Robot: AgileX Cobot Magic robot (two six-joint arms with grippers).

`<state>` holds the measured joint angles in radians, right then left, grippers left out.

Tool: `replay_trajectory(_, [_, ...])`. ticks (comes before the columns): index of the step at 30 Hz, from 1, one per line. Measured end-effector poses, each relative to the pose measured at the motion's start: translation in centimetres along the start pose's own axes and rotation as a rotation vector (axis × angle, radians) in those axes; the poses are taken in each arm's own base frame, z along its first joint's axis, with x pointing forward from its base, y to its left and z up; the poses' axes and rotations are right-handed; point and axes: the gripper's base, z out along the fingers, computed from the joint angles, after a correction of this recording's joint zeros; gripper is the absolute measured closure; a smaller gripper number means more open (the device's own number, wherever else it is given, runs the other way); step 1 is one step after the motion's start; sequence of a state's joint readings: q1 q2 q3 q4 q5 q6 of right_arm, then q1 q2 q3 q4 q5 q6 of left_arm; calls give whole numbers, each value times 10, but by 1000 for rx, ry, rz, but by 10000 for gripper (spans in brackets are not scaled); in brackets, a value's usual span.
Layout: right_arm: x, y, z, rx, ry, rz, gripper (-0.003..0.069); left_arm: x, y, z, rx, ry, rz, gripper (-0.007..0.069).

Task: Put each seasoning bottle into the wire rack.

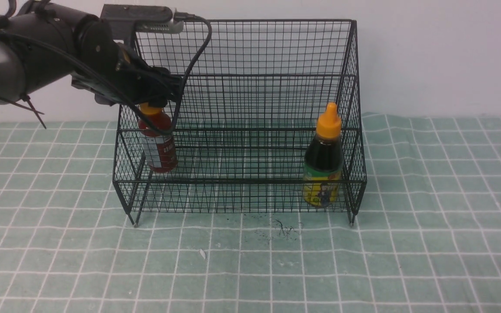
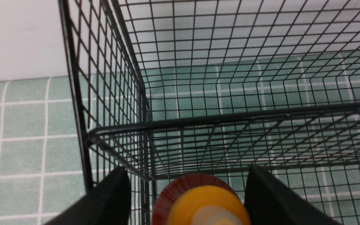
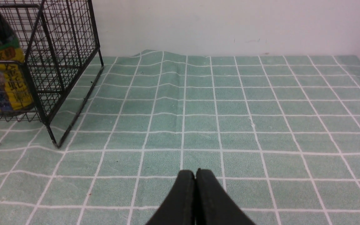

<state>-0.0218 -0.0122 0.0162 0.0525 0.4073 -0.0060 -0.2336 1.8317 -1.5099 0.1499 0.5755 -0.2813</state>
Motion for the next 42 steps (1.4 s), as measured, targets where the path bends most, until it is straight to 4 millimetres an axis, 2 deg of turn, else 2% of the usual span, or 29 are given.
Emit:
replay_trajectory(2, [0,0,0,0,0,0,673,-1,0,-6,-2,0,0,178])
replay_trajectory(5, [0,0,0,0,0,0,673,-7,2,-27,-2,-23,-4,182])
replay_trajectory(6, [0,0,0,0,0,0,673,-14,3,-52,3,-66,-9,203])
replay_trajectory(7, [0,0,0,0,0,0,673,-15,3,-55,4,-71,-10,207])
replay_trajectory(8, [0,0,0,0,0,0,673,-21,5,-87,8,-119,-17,252])
replay_trajectory(9, [0,0,0,0,0,0,673,-23,6,-107,11,-147,-22,288])
replay_trajectory(11, [0,0,0,0,0,0,673,-22,10,-140,11,-168,-31,361])
replay_trajectory(12, [0,0,0,0,0,0,673,-23,10,-149,12,-182,-33,383])
replay_trajectory(13, [0,0,0,0,0,0,673,-20,14,-178,10,-201,-41,463])
replay_trajectory(14, [0,0,0,0,0,0,673,-14,17,-201,9,-215,-49,533])
replay_trajectory(16, [0,0,0,0,0,0,673,-2,22,-238,20,-272,-59,599])
replay_trajectory(18, [0,0,0,0,0,0,673,9,24,-251,27,-288,-63,614])
replay_trajectory(19, [0,0,0,0,0,0,673,27,28,-268,40,-320,-72,624])
replay_trajectory(22, [0,0,0,0,0,0,673,72,36,-298,74,-435,-78,631])
replay_trajectory(26, [0,0,0,0,0,0,673,125,44,-308,119,-607,-72,631])
replay_trajectory(32, [0,0,0,0,0,0,673,194,50,-298,195,-780,-99,631])
replay_trajectory(33, [0,0,0,0,0,0,673,195,50,-297,196,-779,-101,631])
replay_trajectory(35, [0,0,0,0,0,0,673,215,50,-289,284,-755,-229,631])
replay_trajectory(38, [0,0,0,0,0,0,673,231,48,-284,361,-708,-340,631])
replay_trajectory(42, [0,0,0,0,0,0,673,240,48,-281,368,-658,-349,631])
